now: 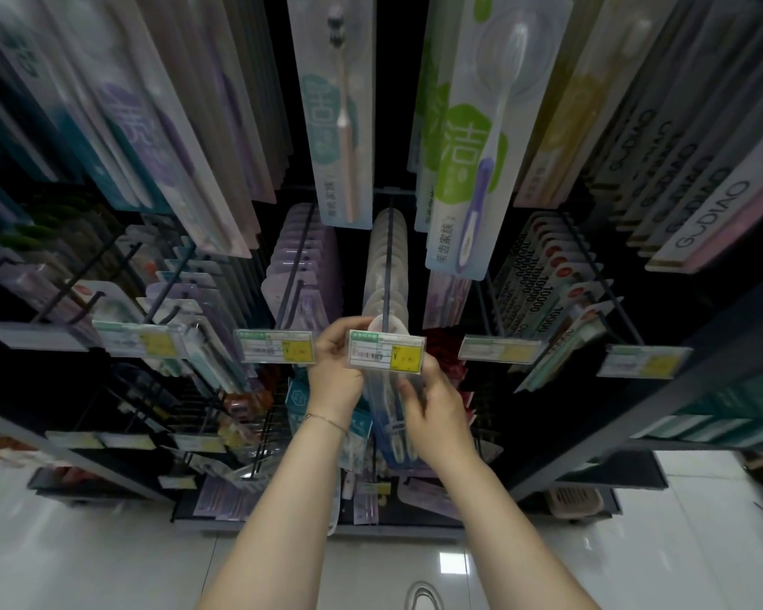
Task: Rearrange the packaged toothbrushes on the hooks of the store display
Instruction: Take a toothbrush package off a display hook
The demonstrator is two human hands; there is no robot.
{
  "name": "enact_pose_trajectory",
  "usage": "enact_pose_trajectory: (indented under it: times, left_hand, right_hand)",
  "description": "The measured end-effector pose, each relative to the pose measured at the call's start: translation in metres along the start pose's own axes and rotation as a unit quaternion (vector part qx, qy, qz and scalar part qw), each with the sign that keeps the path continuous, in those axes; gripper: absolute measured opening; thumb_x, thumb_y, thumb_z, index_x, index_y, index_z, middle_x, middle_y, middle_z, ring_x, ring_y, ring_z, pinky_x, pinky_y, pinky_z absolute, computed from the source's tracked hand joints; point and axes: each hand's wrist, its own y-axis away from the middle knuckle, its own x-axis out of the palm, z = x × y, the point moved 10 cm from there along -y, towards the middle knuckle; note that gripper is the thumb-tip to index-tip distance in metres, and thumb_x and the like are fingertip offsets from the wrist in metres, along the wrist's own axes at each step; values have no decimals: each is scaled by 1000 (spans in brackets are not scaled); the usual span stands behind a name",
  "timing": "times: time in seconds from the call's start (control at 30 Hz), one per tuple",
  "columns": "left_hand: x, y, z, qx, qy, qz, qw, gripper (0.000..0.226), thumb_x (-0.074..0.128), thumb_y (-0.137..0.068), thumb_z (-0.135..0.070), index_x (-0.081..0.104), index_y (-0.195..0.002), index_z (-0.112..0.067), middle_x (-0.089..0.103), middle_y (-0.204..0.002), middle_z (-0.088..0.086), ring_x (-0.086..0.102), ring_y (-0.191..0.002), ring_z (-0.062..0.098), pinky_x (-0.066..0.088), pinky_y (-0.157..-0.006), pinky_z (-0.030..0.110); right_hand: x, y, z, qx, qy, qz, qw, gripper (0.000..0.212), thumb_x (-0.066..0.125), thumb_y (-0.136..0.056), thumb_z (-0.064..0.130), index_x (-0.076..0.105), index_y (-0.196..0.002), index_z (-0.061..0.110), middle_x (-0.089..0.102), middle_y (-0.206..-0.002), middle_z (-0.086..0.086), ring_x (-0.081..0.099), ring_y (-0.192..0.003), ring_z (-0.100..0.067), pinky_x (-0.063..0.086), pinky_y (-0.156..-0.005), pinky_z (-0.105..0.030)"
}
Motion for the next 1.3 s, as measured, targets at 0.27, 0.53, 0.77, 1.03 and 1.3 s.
enact_pose_trajectory:
  times: [0.27,0.53,0.77,1.03,1.3]
  left_hand:
    - [-17,2,23,-26,-5,-59,998,22,71,-86,4,63,-107,2,69,-105,12,66,-90,6,55,-81,24]
    - [-25,18,49,-74,-92,-34,992,19,61,-94,-4,61,-97,-23,68,-91,11,61,-76,12,51,-74,36]
    - [-16,48,63,-40,-302,53,951,11,63,-95,-27,57,-87,-24,63,-81,-5,58,-71,1,48,-68,27]
    - [37,61,72,21,-467,167,868,14,53,-98,-32,52,-109,-24,58,-105,-5,61,-92,17,54,-76,38]
    - [85,62,84,34,-516,214,829,20,52,-96,-31,50,-114,-22,57,-109,1,59,-97,23,54,-75,40]
  right_hand:
    - [9,-21,-12,48,-22,22,998,28,52,-98,23,46,-123,36,58,-117,6,58,-106,-13,51,-92,-40]
    - [10,-29,-13,35,3,46,998,35,52,-96,20,45,-129,31,56,-120,2,58,-107,-19,50,-91,-40]
    - [-15,-18,-28,44,159,70,984,47,51,-99,33,35,-143,27,46,-141,-3,54,-120,-26,48,-96,-38]
    - [-50,-5,-38,-24,347,81,934,28,48,-97,29,50,-122,19,54,-117,-2,51,-109,-24,44,-88,-40]
    - [-70,-1,-64,-24,368,99,924,26,47,-96,29,50,-121,19,52,-116,-2,49,-105,-24,44,-88,-40]
